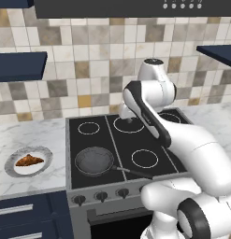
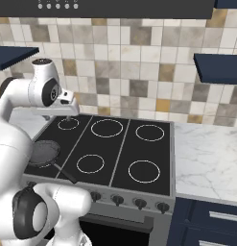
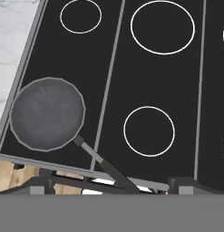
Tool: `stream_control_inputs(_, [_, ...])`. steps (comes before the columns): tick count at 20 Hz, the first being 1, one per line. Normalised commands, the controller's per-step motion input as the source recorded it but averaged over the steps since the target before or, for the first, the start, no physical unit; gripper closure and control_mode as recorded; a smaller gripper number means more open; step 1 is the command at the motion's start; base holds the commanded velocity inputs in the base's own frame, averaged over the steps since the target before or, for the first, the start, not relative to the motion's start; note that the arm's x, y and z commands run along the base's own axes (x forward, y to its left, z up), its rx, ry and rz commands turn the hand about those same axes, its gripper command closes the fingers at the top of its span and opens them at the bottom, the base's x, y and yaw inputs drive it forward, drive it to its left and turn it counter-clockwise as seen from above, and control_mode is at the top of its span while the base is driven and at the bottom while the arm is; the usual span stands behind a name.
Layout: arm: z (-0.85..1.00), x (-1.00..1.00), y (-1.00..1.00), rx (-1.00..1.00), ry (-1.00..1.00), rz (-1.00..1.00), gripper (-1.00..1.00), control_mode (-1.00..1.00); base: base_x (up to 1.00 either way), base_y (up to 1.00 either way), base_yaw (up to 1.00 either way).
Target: Pick the croissant and place it on the pan. Then turn on the stove to warm the croissant.
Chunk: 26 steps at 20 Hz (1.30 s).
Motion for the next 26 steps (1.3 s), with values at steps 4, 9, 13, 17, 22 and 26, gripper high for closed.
stream_control_inputs(4, [-0.25,-0.03,0.45,0.00,0.00,0.07,-1.00,-1.00,0.00,0.00,0.00])
stream_control_inputs(9, [-0.21,0.00,0.45,0.00,0.00,0.08,-1.00,-1.00,0.00,0.00,0.00])
stream_control_inputs(13, [-0.14,0.00,0.42,0.00,0.00,0.09,-1.00,-1.00,0.00,0.00,0.00])
stream_control_inputs(17, [-0.09,0.00,0.38,0.00,0.00,0.09,-1.00,-1.00,0.00,0.00,0.00])
stream_control_inputs(22, [-0.08,0.00,0.36,0.00,0.00,0.09,-1.00,-1.00,0.00,0.00,0.00])
stream_control_inputs(26, [-0.11,0.00,0.36,0.00,0.00,0.08,-1.00,-1.00,0.00,0.00,0.00])
